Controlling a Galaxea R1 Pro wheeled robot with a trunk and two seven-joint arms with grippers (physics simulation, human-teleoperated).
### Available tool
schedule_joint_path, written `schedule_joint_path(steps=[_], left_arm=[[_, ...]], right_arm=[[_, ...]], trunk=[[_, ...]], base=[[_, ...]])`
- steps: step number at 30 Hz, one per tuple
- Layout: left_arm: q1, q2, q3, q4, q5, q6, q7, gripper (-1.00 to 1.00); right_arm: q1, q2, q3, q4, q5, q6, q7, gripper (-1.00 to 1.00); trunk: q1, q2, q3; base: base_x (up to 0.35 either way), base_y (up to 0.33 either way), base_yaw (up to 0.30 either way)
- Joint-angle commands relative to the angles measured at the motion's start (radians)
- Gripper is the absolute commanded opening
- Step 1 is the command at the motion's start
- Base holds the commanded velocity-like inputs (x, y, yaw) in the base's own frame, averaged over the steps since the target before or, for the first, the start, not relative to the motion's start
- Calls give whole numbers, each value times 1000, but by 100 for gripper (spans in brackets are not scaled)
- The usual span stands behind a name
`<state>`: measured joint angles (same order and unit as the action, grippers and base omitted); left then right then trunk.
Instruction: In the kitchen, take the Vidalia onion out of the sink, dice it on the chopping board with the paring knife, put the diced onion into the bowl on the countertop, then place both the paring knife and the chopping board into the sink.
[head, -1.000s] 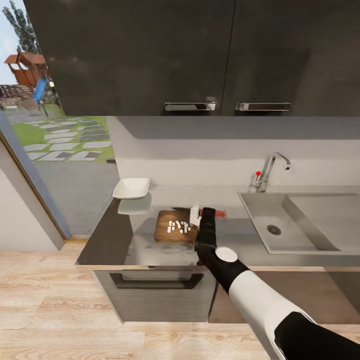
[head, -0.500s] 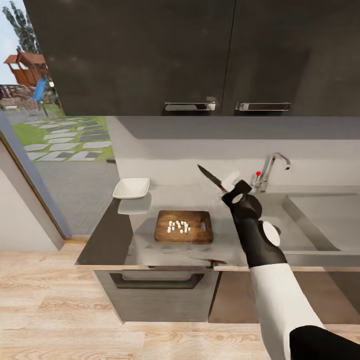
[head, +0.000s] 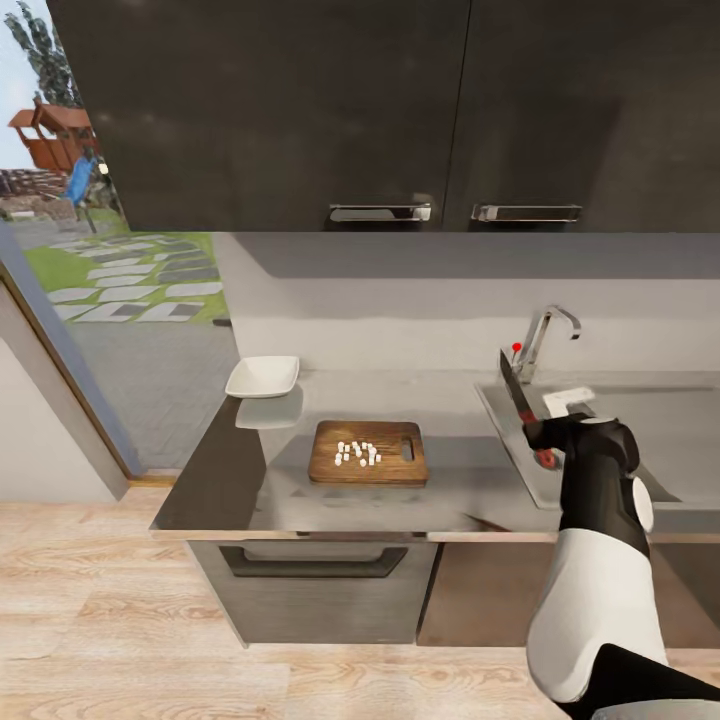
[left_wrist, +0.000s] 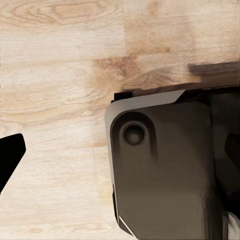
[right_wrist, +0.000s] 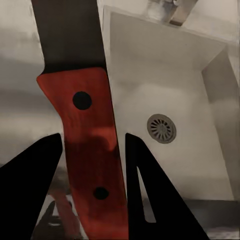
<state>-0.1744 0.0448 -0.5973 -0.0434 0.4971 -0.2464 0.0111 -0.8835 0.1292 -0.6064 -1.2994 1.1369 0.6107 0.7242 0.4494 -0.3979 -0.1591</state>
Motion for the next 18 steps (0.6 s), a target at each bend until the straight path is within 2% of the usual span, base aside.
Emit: schedule_joint_path(steps=[1,10,12,15,18], left_arm=[[-1,0,-9,0,8,-6,1,100],[-1,0,-9,-1,6,-18,1,100],[-1,0,-9,0,7,-38,1,100],[-1,0,-9,1,7,-82,1,100],[-1,0,-9,2,8,-100,1,100]], right_arm=[[-2,1,-15,-1,9,-3,11,-100],[-2,-8,-40,-1,8,-11,14,-100],[-2,-13,-65,-1,6,-12,14,-100],[-2,-16,-124,-3,6,-12,16,-100],[-2,-18,-145,-4,6,-12,15,-100]], trunk=[[1,-2,-2],[1,-2,-2],[1,-2,-2],[1,-2,-2],[1,-2,-2]], base=[[0,0,0],[0,0,0],[0,0,0],[0,0,0],[0,0,0]])
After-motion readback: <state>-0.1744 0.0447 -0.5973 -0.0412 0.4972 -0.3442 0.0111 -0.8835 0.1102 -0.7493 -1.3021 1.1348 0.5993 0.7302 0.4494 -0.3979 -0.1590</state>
